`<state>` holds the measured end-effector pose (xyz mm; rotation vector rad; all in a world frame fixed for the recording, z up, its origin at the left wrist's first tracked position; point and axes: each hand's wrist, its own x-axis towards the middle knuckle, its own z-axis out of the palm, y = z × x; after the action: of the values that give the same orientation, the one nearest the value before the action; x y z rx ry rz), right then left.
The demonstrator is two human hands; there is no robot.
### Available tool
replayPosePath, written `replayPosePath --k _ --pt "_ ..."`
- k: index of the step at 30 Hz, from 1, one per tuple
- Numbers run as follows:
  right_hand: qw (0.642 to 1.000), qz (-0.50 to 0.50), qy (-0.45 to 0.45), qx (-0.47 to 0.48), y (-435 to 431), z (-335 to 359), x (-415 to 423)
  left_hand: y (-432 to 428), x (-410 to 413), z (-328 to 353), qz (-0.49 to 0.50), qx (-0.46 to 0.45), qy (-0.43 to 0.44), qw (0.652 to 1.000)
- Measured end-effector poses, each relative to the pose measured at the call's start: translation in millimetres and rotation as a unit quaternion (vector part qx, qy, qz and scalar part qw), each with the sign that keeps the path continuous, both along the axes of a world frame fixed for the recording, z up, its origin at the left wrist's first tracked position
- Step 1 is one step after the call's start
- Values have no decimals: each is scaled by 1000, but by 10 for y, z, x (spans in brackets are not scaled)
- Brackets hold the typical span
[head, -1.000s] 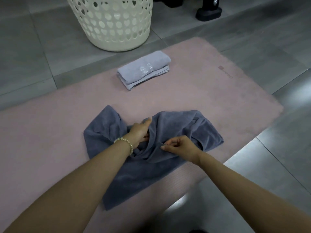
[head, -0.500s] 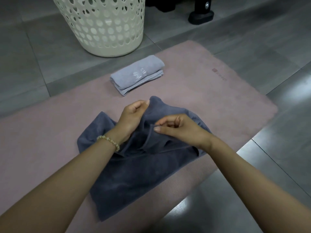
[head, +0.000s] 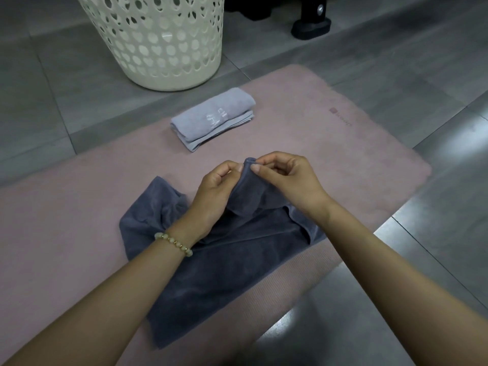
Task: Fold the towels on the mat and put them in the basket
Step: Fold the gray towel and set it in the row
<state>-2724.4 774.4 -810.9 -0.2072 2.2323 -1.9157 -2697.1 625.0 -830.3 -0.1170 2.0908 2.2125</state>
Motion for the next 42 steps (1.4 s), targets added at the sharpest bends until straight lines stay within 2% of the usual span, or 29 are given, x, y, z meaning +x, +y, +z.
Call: replayPosePath --k 8,12,16,20,28,31,34,36,39,42 --pt "999 -24 -42 -17 34 -43 -21 113 -30 -36 1 -13 42 999" --pt "985 -135 -100 -33 353 -228 -99 230 -155 -152 27 -56 42 997" --pt "956 -242 -149 73 1007 -662 -75 340 -295 -307 62 -81 15 995" --pt "928 -244 -230 164 1401 -1042 160 447 -436 -386 113 -67 -5 991" --pt "910 -267 -224 225 1560 -1338 203 532 -547 -577 137 -91 -14 986" --pt "904 -250 -252 240 1566 -1343 145 537 -569 -591 127 -89 -15 988" --pt "915 -208 -269 215 1538 -1307 148 482 -579 -550 89 -112 -19 989" --pt "929 -196 -239 202 1514 -1201 159 374 -591 -455 90 -120 -18 989" --pt "953 -192 -165 166 1416 -863 137 120 -608 -108 149 -98 -13 984" --pt "974 -171 -111 102 1143 -297 97 -226 -505 523 212 -94 21 973"
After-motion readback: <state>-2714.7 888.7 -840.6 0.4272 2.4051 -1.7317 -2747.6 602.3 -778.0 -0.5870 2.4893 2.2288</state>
